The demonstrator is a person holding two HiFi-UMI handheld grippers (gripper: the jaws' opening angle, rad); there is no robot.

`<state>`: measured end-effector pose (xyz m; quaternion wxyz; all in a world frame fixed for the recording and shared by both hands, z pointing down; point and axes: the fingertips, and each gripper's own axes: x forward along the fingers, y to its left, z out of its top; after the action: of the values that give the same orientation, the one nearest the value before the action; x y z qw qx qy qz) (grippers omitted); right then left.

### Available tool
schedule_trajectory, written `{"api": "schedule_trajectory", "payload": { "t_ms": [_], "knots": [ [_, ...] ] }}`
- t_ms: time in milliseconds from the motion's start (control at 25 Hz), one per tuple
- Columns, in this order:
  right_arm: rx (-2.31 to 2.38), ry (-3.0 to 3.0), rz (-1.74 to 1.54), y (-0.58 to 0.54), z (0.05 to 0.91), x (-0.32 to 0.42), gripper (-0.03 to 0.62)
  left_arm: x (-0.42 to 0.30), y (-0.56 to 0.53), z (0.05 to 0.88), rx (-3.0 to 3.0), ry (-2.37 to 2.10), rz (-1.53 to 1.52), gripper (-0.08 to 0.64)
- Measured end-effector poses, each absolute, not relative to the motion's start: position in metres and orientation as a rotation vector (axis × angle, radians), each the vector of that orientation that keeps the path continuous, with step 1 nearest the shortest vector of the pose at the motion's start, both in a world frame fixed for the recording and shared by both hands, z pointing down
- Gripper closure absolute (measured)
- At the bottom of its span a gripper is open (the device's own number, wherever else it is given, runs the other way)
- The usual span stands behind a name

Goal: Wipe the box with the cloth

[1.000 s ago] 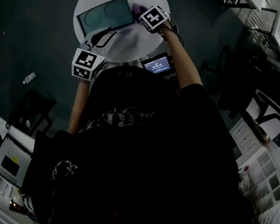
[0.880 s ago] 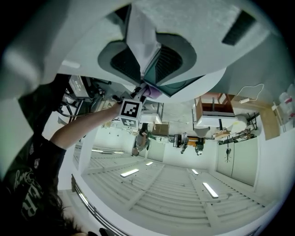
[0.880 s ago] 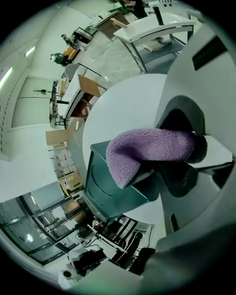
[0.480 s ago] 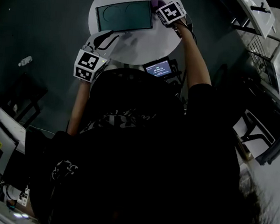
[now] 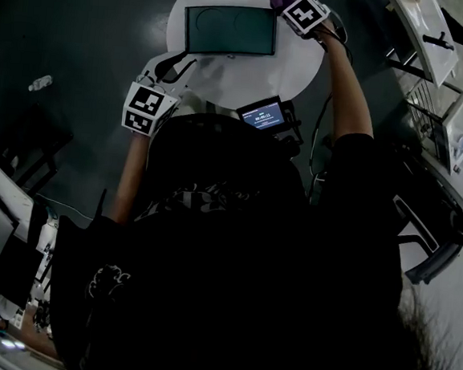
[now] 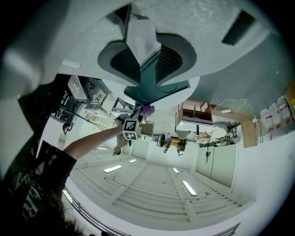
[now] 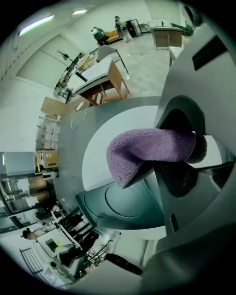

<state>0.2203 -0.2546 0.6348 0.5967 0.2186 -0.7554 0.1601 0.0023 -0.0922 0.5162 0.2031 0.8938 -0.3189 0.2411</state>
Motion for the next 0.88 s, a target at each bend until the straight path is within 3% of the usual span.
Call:
{"api": "schedule_trajectory", "payload": {
  "t_ms": [520, 880],
  "knots": [
    [0.332, -1.573, 0.249, -0.274, 0.635, 0.163, 0.485, -0.069, -0.091, 0.525, 2.422, -1.005, 0.62, 0.46],
    [0.211, -1.677, 0.228, -0.27, 0.649, 0.061, 0.485, -0.13, -0.074, 0.538, 2.323, -1.126, 0.596, 0.46]
  ]
}}
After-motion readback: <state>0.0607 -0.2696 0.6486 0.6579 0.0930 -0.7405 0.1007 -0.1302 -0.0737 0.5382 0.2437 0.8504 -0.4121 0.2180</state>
